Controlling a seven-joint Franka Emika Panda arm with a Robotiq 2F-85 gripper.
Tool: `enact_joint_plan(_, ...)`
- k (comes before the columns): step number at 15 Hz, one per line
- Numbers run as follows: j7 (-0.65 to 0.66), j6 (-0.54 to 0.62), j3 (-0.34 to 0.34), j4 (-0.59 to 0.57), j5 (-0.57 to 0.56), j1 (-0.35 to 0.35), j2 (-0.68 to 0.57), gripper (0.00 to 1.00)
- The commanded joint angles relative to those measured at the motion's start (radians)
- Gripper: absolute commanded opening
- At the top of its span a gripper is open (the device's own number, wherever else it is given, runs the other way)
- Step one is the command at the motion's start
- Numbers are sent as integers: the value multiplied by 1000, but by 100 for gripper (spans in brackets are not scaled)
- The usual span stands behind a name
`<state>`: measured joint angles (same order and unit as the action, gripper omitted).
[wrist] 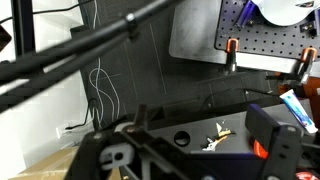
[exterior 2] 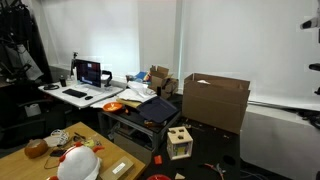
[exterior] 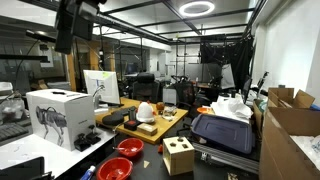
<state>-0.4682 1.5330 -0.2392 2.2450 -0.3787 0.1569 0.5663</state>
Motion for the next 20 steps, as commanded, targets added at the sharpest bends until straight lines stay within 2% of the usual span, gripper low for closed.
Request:
enact_joint_plan(1,6,-5,-12,-3,-5,-17,1,100)
enact_joint_plan(6,7,-2,-14,-12,8,-25,-21,100)
enact_joint_plan(11,-20,27,-9,-61,58,-74,-105,100)
enact_joint_plan(16,-45,127,6,-130,188,-142,-241,100)
enact_joint_plan(20,-72,202,38,-184,287,-166,-349,100)
